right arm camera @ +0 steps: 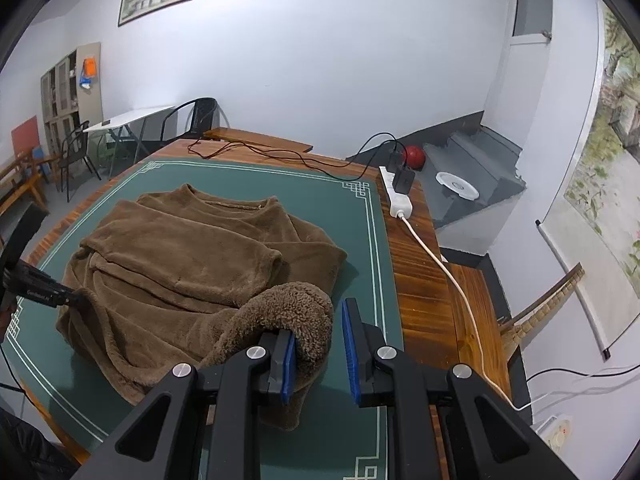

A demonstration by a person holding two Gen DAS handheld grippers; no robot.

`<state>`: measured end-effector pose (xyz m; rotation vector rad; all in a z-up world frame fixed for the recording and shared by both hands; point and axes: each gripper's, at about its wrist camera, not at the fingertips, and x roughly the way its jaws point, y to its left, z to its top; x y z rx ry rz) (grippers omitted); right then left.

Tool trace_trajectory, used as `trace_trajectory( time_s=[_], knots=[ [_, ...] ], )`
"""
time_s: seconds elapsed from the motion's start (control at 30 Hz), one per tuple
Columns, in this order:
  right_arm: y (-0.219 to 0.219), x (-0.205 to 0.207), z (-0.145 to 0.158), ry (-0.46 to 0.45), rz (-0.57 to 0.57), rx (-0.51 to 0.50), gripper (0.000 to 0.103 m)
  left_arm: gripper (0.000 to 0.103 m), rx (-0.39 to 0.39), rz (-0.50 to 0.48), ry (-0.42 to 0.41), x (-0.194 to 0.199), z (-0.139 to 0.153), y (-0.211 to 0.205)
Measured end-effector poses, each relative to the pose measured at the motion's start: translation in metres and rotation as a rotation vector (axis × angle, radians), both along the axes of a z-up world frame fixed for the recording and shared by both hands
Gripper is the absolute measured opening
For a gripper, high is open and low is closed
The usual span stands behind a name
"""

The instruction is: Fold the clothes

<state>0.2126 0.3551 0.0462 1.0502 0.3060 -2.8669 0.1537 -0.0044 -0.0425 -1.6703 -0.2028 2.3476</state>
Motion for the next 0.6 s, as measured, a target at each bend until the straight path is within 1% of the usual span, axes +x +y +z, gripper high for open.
trace_trajectory(
  time_s=[0.03,0.2,0.4,0.5,0.6],
  knots=[
    [0.001,0.0,-0.001,-0.001,-0.002,-0.001,0.02,0.013,-0.002,0.01,0.01,0.001,0.002,-0.003],
    [0.007,0.003,-0.005,-0.008,-0.012,-0.002,0.02,0.013,-0.014,0.061,0.058,0.006,0.015,-0.015],
    [0.005,-0.002,-0.004,-0.005,0.006,-0.006,0.02,0.013,0.018,0.196,0.225,0.005,0.077,-0.056],
    [-0.003,-0.009,0.001,0.012,0.03,-0.004,0.02,0.013,0.029,0.232,0.314,0.001,0.109,-0.067],
    [-0.01,-0.021,0.008,0.04,0.047,-0.007,0.02,0.013,0.024,0.25,0.373,-0.008,0.132,-0.076]
  ],
)
